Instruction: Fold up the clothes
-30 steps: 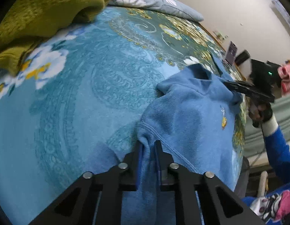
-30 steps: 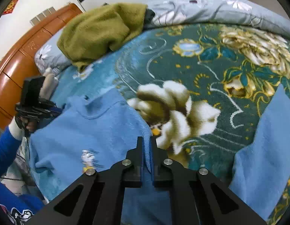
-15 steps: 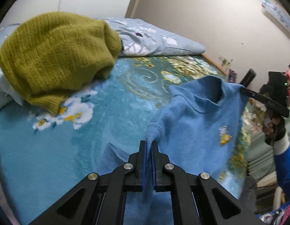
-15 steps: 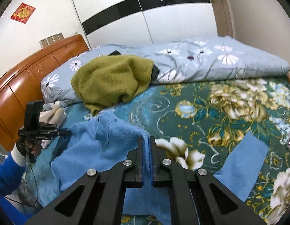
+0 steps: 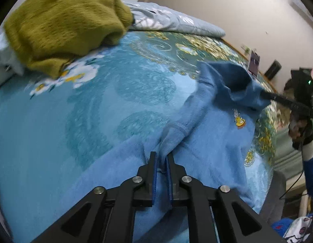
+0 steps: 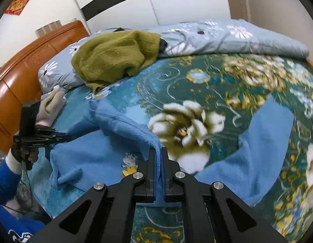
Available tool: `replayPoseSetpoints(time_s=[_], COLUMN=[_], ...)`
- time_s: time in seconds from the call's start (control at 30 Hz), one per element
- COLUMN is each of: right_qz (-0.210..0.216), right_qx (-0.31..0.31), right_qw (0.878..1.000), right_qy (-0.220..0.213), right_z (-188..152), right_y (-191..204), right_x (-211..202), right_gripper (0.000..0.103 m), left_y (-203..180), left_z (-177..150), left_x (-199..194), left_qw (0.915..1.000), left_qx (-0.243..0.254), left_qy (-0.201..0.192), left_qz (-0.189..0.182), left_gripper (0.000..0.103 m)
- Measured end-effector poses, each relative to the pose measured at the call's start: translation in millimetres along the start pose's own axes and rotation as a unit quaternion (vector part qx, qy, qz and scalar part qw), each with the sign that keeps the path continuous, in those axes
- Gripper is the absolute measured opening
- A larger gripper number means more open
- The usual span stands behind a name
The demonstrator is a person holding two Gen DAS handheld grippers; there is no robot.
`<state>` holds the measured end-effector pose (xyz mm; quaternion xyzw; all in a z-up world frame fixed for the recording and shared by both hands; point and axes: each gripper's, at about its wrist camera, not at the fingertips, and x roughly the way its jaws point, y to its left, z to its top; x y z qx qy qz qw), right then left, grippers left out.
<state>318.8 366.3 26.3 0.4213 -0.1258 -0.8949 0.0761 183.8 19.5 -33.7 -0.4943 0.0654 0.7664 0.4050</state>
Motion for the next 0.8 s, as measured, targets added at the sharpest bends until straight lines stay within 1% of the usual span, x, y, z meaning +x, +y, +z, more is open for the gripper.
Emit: replayPoseSetpoints(time_s=[0.03,0.07,0.1,0.17,0.27,0.33,0.37,0.43,0.5,0.57,0.67,0.8], right_qz=[0.000,0.000,0.001,0.005,0.005,0.005,0.006,0.006,0.005,0.004,0.001,-0.001], right_qx=[0.007,0.012,0.016,0.025,0.028,0.029,0.029,0.030,0.032,0.033,0.033,0.037], right_qw=[1.000,1.000,1.000,1.000,1.000,1.000,1.000,0.999,0.999,0.999,0.999,0.999], right_qy=[0.001,0.001,0.001,0.001,0.006,0.009,0.010,0.011,0.012,0.013,0.017,0.021], right_z=[-2.3,-3.4,-4.4,-6.5,-8.1,-9.1,-9.4,-9.3,-8.3,-7.5,-7.2,-5.9], right_y=[-3.6,-6.0,-8.3,-11.5,-12.7,-12.7,-12.9,-13.5,-14.5,-15.7,-15.8,-17.8], right_x=[0.7,0.9,1.1,1.4,5.4,8.1,9.1,9.0,8.1,7.9,8.3,9.5], right_gripper=[0.004,0.004,0.004,0.004,0.004,0.004,0.004,0.004,0.004,0.004,0.004,0.004], left_y=[2.4,7.1,10.8,18.3,26.8,20.8,17.5,3.7,-6.0,-17.9,-35.2,-33.7], left_z=[-5.4,-11.5,-14.5,-20.6,-27.1,-23.9,-22.0,-11.7,-4.1,1.7,10.2,12.2], left_x=[-4.3,-8.7,-10.4,-13.6,-15.8,-18.0,-19.0,-16.8,-11.5,-1.4,13.5,19.3], left_qw=[0.9999,0.9997,0.9995,0.9989,0.9978,0.9975,0.9972,0.9952,0.9930,0.9888,0.9792,0.9805], left_qx=[-0.006,-0.016,-0.021,-0.031,-0.042,-0.024,-0.014,0.028,0.061,0.102,0.163,0.166], left_qy=[-0.002,-0.002,-0.002,-0.003,-0.001,-0.002,-0.002,-0.002,0.003,0.016,0.036,0.039], left_qz=[0.008,0.016,0.023,0.036,0.052,0.066,0.074,0.093,0.102,0.108,0.116,0.098], left_gripper=[0.018,0.028,0.032,0.031,0.038,0.039,0.041,0.045,0.049,0.052,0.054,0.054])
